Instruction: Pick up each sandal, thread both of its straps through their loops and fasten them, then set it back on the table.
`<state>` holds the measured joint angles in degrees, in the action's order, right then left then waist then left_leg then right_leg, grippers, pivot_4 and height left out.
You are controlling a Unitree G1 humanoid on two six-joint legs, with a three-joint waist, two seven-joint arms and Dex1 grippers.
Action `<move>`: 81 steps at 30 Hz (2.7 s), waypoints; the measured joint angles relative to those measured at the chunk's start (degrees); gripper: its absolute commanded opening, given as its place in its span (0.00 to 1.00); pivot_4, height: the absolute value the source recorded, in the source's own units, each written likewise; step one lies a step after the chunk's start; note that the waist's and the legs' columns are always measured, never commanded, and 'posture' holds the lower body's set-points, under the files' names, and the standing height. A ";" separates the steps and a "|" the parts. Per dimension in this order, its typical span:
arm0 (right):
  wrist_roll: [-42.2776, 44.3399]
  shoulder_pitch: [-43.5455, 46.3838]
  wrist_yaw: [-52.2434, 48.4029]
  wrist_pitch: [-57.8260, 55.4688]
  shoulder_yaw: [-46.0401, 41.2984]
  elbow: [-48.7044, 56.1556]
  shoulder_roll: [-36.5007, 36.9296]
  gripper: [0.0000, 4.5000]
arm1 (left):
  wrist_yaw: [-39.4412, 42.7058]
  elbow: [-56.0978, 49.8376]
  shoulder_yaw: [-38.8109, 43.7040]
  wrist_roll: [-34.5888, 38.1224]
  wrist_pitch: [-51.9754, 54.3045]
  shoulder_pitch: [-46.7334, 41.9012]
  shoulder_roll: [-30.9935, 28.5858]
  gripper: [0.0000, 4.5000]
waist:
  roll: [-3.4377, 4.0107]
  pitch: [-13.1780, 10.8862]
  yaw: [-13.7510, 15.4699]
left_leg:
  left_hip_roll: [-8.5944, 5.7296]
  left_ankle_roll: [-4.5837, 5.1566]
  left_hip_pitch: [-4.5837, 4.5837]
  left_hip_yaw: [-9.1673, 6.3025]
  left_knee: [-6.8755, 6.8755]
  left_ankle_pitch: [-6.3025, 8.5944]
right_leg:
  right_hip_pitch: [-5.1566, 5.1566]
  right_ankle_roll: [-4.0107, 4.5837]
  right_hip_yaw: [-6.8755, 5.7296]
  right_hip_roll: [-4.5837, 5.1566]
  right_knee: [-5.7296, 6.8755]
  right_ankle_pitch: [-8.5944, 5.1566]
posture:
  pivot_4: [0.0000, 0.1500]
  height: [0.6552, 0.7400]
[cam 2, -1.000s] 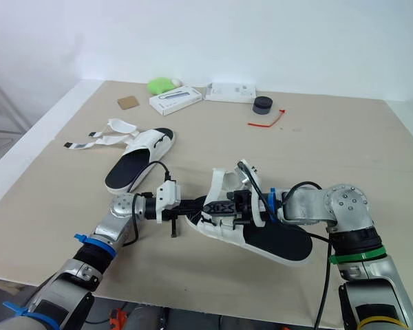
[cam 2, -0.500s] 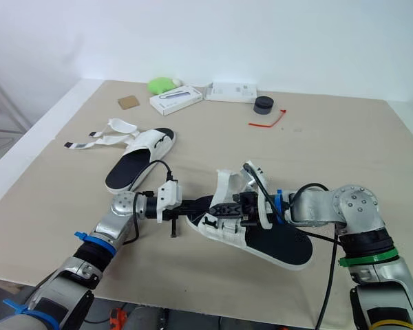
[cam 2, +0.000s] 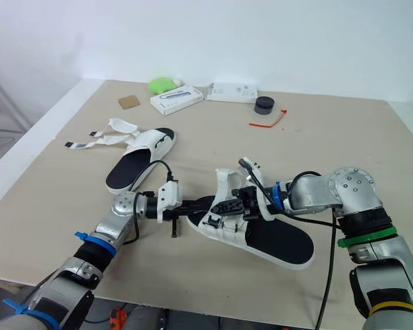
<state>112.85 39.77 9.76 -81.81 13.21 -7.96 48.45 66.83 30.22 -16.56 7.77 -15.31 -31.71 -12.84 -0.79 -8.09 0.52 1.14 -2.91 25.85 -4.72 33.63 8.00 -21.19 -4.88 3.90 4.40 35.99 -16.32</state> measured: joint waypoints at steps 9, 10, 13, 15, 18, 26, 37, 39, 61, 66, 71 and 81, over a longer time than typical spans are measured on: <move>-0.01 -3.66 2.83 3.90 -0.28 5.57 0.39 0.01 | -0.03 0.00 -0.14 0.00 -0.23 0.01 -0.10 0.00 | -0.03 0.05 0.01 | -0.06 0.02 0.03 -0.09 -0.01 0.01 | 0.02 -0.04 -0.03 -0.02 0.00 -0.04 | 1.00 1.00; -0.04 -4.09 4.22 4.91 -0.14 6.57 -0.99 0.01 | -0.03 0.00 -0.14 0.00 -0.23 0.01 -0.13 0.00 | -0.05 0.07 0.01 | -0.04 0.02 0.02 -0.10 -0.01 0.01 | 0.02 -0.04 -0.05 -0.03 0.01 -0.03 | 1.00 1.00; -0.07 -4.63 5.89 5.74 -0.51 7.21 -2.00 0.01 | -0.03 0.01 -0.16 0.00 -0.23 0.03 -0.23 0.00 | -0.09 0.10 -0.02 | -0.03 0.02 0.02 -0.09 -0.01 0.01 | 0.02 -0.03 -0.05 -0.04 0.01 -0.03 | 1.00 1.00; -0.07 -4.66 6.26 5.80 -0.62 7.25 -2.24 0.01 | 0.00 0.00 -0.16 0.00 -0.21 0.04 -0.29 0.00 | -0.09 0.12 -0.03 | -0.01 0.03 0.01 -0.09 -0.01 0.01 | 0.02 -0.03 -0.05 -0.05 0.02 -0.02 | 1.00 1.00; -0.13 -4.63 6.44 5.79 -0.76 7.26 -2.56 0.01 | 0.17 -0.29 -0.16 0.00 0.28 0.05 -0.48 0.00 | -0.08 0.12 -0.03 | 0.07 0.03 -0.03 -0.10 -0.01 0.01 | 0.02 -0.02 -0.08 -0.12 0.03 -0.02 | 1.00 1.00; -0.52 -3.99 4.29 5.39 -0.07 7.84 -2.31 0.01 | 2.87 -2.27 -0.78 0.01 2.49 -0.79 -2.24 0.00 | -0.08 0.12 -0.31 | 0.13 0.21 -0.03 -0.06 -0.21 0.12 | -0.08 0.15 -0.07 -0.20 0.04 -0.09 | 1.00 1.00; -0.55 -3.84 3.79 5.87 0.35 9.79 -2.33 0.01 | 6.14 -6.27 -1.09 0.05 8.05 -1.43 -4.40 0.00 | 0.08 0.01 -0.33 | 0.60 0.74 -0.02 -0.29 -0.26 0.44 | 0.05 0.31 0.04 -1.06 0.39 -0.41 | 1.00 1.00; -0.56 -3.84 4.17 6.36 0.35 10.45 -2.33 0.01 | 6.14 -6.29 -1.09 0.04 8.18 -1.45 -4.42 0.00 | 0.09 0.01 -0.33 | 0.60 0.74 -0.02 -0.28 -0.25 0.44 | 0.06 0.30 0.04 -1.06 0.39 -0.41 | 1.00 1.00; -1.06 -3.20 2.93 7.74 0.09 13.86 -2.09 0.01 | 6.11 -6.70 -1.08 0.04 8.47 -1.38 -4.86 0.00 | 0.20 -0.05 -0.45 | 0.60 0.74 -0.10 -0.27 -0.25 0.44 | 0.06 0.32 0.06 -1.07 0.57 -0.45 | 1.00 1.00; -1.09 -1.21 -0.82 8.97 -0.86 19.18 -0.92 0.01 | 5.69 -7.18 -1.08 0.03 9.35 -1.22 -5.44 0.00 | 0.19 -0.06 -0.60 | 0.61 0.74 -0.35 -0.29 -0.24 0.44 | 0.09 0.47 0.05 -1.09 1.01 -0.69 | 1.00 1.00; -1.08 -1.24 -2.10 9.98 -0.85 20.40 -0.19 0.01 | 5.65 -7.21 -1.08 0.04 9.40 -1.20 -5.57 0.00 | 0.20 -0.06 -0.72 | 0.62 0.74 -0.39 -0.29 -0.24 0.44 | 0.10 0.49 0.06 -1.10 1.06 -0.70 | 1.00 1.00; -0.71 -0.59 3.17 12.76 0.47 17.95 -0.89 0.01 | 5.63 -7.29 -1.21 0.03 9.52 -1.21 -5.50 0.00 | 0.20 -0.06 -0.77 | 0.62 0.74 -0.44 -0.29 -0.23 0.44 | 0.17 0.49 0.06 -1.10 1.06 -0.70 | 1.00 1.00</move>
<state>112.13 39.17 12.93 -69.05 13.68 9.99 47.55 72.46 22.92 -17.77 7.80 -5.79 -32.92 -18.34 -0.60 -8.15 -0.25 1.76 -2.17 25.41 -5.01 33.40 8.44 -21.02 -4.39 3.96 3.31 37.05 -17.02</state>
